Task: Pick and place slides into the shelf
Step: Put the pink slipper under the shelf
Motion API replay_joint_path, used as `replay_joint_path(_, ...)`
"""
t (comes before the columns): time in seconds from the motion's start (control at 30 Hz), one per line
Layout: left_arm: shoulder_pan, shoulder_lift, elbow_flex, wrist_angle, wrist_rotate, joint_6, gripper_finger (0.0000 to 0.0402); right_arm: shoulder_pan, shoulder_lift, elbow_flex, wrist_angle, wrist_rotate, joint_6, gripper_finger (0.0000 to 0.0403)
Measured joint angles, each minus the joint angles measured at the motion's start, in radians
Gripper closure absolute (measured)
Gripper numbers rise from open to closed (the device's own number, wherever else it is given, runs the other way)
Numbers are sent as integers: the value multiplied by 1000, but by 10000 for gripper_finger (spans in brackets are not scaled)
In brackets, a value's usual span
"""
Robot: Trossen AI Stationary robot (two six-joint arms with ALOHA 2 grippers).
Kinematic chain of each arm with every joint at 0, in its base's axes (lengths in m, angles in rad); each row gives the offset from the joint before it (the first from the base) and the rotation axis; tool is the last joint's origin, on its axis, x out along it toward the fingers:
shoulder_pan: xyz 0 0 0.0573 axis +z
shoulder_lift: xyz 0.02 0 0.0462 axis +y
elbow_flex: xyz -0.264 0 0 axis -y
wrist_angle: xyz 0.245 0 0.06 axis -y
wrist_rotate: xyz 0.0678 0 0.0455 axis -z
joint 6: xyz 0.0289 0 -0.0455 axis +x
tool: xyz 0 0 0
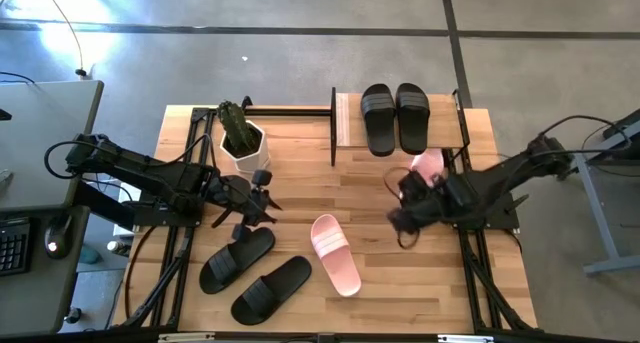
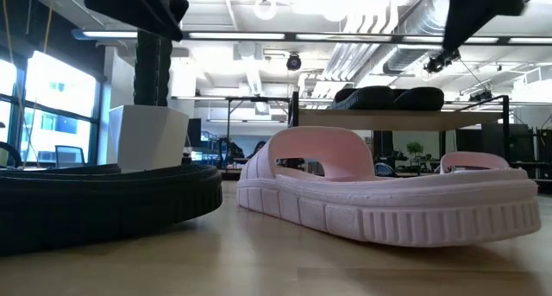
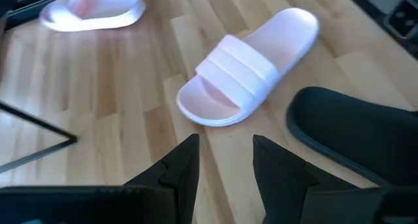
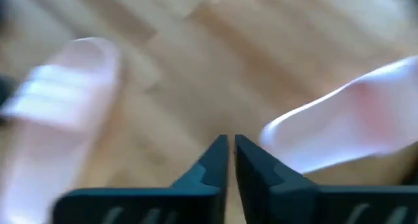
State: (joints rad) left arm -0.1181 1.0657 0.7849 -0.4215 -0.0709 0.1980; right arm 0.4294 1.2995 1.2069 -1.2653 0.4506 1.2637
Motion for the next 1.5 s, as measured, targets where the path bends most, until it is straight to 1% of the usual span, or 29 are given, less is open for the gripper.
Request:
replay_joint_path(0.07,0,0,0,0,19,4,273,78,0,-22,59,2,114,397)
replay_joint_path(0.1,0,0,0,0,28,5,273,124,1,-36,90,30,182,396)
replay_joint_path(0.17,0,0,0,2,37,5,273,206,11,-65,150,131,329,400)
replay_joint_path(0.23,0,0,0,2,37,5,273,262,51,-91,152,186,470,402)
replay_joint_path(0.3,0,0,0,3,37,6,273,278,119,-107,108,168,595,402)
replay_joint_path(0.4,0,0,0,3,37,12,273,266,234,-111,48,67,676,403)
replay_joint_path(0.57,0,0,0,3,38,33,273,226,362,-108,74,41,693,403)
replay_joint_path(0.77,0,0,0,3,38,41,273,175,437,-110,91,12,693,403)
replay_joint_path(0.9,0,0,0,4,38,41,273,137,459,-110,92,12,684,403)
replay_joint_path(1.13,0,0,0,3,38,41,273,65,479,-116,109,22,604,403)
replay_joint_path(1.27,0,0,0,3,38,41,273,45,473,-202,276,16,571,403)
replay_joint_path(1.37,0,0,0,2,38,41,273,43,473,-253,347,14,609,403)
replay_joint_path(1.5,0,0,0,1,38,41,273,43,472,-285,323,28,678,403)
